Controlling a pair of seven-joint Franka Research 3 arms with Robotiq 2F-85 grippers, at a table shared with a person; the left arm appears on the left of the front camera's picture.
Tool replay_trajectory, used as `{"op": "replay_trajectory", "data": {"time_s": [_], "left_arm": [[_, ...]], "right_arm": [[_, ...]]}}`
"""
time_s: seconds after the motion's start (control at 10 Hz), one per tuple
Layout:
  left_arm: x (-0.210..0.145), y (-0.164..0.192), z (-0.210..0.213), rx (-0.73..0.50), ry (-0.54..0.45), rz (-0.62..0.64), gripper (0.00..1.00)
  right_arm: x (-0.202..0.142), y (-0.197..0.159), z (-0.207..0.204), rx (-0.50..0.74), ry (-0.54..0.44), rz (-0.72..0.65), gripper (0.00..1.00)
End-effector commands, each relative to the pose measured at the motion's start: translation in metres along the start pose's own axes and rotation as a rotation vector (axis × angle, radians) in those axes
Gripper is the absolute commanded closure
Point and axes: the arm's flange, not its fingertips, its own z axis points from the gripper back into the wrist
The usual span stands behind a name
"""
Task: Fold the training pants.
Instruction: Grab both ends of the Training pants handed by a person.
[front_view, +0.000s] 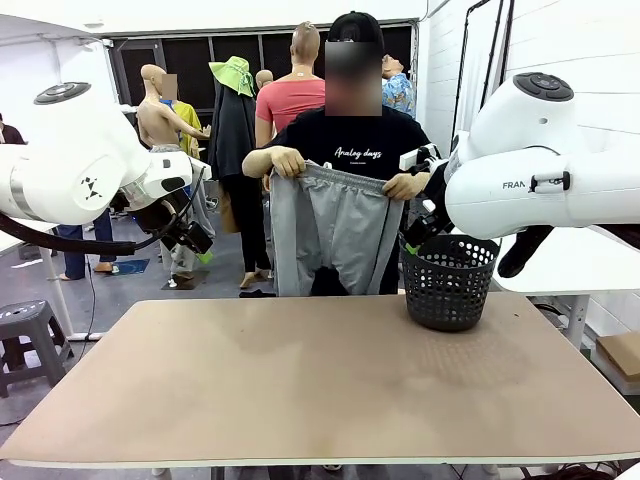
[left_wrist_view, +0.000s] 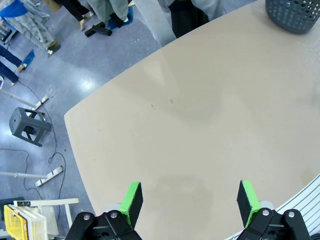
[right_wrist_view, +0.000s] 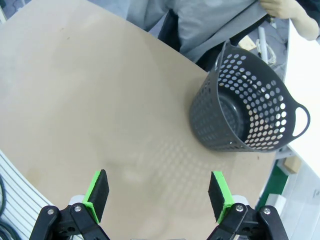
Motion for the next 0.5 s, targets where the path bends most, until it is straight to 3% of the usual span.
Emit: {"op": "replay_trajectory", "data": {"time_s": [0.0, 0.4], "left_arm": [[0.0002, 0.0001, -0.0003, -0.011, -0.002, -0.002, 0.0], [0.0002, 0.0001, -0.0003, -0.011, -0.002, -0.002, 0.0]], "right_arm": [[0.0005, -0.0008, 0.0007, 0.001, -0.001, 0.008, 0.0], [0.0005, -0.0008, 0.0007, 0.001, -0.001, 0.008, 0.0]]}}
